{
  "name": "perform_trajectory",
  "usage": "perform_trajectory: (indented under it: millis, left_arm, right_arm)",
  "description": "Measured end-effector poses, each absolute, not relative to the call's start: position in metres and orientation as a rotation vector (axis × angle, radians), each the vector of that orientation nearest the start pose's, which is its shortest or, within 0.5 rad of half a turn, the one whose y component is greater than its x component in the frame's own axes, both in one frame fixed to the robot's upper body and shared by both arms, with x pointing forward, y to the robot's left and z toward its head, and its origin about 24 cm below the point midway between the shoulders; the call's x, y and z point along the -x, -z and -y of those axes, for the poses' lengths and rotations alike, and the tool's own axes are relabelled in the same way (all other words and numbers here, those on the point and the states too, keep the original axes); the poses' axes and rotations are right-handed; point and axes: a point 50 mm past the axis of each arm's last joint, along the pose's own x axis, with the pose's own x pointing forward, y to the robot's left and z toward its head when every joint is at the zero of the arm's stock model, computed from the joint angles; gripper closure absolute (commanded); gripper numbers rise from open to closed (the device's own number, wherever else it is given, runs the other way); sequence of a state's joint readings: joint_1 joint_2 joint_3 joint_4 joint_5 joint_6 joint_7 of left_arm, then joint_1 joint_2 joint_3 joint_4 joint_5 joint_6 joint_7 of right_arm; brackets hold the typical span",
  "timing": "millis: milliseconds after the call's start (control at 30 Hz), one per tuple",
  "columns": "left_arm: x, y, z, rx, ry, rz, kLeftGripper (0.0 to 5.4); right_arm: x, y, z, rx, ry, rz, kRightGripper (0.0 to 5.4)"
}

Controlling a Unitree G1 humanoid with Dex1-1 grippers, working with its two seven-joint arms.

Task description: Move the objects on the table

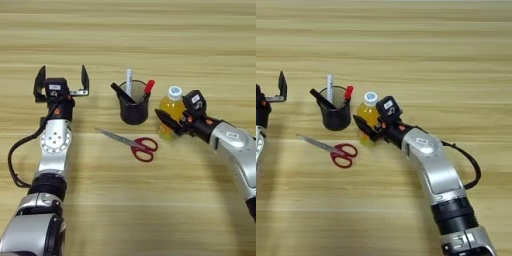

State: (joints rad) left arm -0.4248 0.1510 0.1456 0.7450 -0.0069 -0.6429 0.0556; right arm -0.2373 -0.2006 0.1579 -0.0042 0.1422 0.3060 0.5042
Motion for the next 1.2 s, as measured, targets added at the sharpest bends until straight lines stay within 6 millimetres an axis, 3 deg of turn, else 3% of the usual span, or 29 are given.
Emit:
perform_trajectory:
  millis: [467, 767, 1200]
  left_arm:
    - [-0.317, -0.057, -0.195, -0.1, -0.121, 0.327, 0.0]
    - [-0.317, -0.057, -0.195, -0.1, -0.12, 0.327, 0.0]
    - [-0.317, -0.057, -0.194, -0.101, -0.119, 0.327, 0.0]
  right_arm:
    - [-0.282, -0.07, 0.11, 0.059, -0.714, -0.116, 0.05]
    - [-0.284, -0.091, 0.115, 0.022, -0.71, -0.01, 0.02]
    - [-0.27, -0.145, 0.114, 0.009, -0.77, 0.269, 0.02]
